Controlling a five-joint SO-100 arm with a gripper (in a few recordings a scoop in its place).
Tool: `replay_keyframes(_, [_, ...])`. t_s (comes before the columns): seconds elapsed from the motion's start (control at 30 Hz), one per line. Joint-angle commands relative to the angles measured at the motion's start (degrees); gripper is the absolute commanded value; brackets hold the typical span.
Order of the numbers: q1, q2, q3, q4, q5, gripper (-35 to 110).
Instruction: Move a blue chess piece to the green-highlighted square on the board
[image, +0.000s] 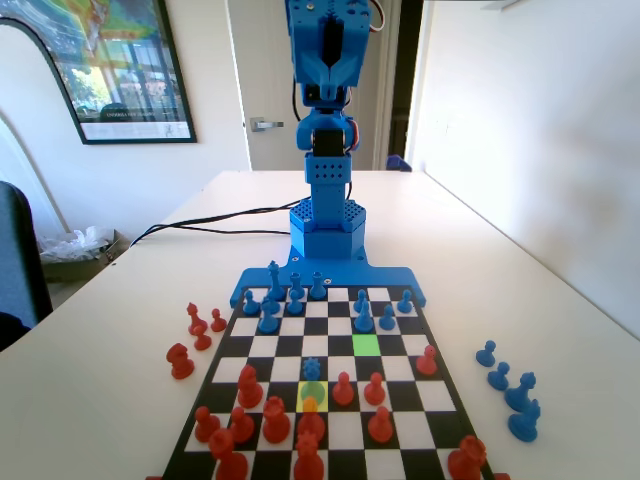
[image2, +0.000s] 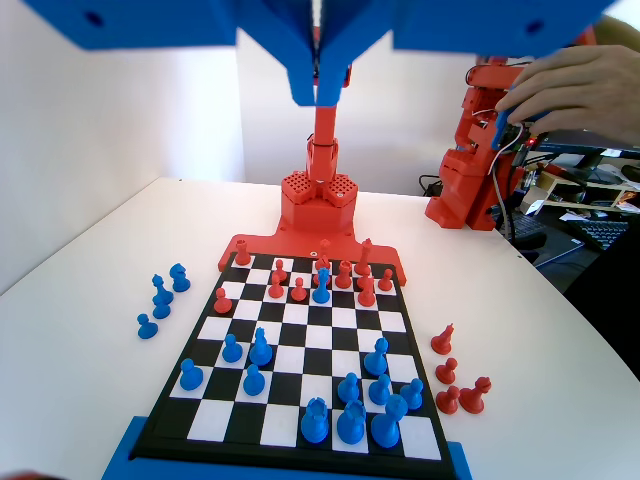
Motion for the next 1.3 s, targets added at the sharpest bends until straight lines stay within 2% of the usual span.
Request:
replay_keyframes(0.0, [0.4,1.2,0.4,-0.9,-0.8,1])
replay_keyframes(1.03, [-0.8,1.1,0.3,-1.1,0.4,1])
replay_keyframes(1.27, [-2.1,-2.0,-2.1,-1.2,3.6,1])
